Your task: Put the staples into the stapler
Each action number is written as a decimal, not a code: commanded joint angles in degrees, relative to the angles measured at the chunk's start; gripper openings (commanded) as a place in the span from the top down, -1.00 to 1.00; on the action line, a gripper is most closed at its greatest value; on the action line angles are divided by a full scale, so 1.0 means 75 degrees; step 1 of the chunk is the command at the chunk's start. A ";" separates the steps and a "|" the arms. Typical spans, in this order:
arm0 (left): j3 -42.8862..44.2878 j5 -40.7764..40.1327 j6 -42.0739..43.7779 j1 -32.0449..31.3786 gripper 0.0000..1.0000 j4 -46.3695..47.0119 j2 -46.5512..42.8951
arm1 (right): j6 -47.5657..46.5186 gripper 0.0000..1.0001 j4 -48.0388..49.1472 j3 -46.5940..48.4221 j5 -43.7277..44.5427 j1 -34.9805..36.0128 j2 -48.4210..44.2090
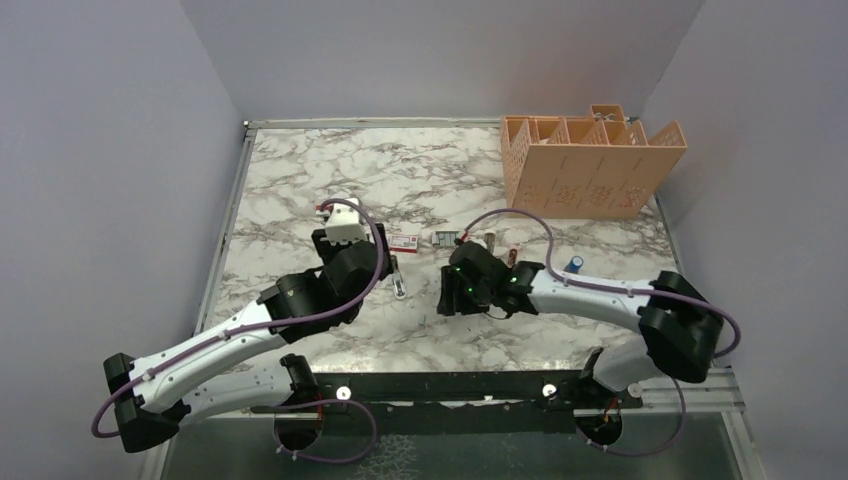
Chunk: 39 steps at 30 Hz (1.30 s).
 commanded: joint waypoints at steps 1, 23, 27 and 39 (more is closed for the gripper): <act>-0.0659 -0.1283 0.0069 0.0015 -0.48 0.0064 -0.0692 | 0.0507 -0.14 -0.0265 0.1051 0.0823 0.0641 0.1254; -0.1594 -0.2542 -0.1444 -0.0137 -0.53 -0.0806 -0.2349 | 0.1414 0.13 -0.3292 0.4179 0.2219 0.1966 0.4564; -0.1542 -0.2663 -0.1448 -0.0137 -0.55 -0.0817 -0.2456 | 0.1452 0.37 -0.3375 0.4110 0.2185 0.2025 0.4622; -0.1666 -0.2547 -0.1496 -0.0161 -0.64 -0.0817 -0.2601 | 0.1052 0.44 -0.2973 0.4144 0.1793 0.2025 0.4695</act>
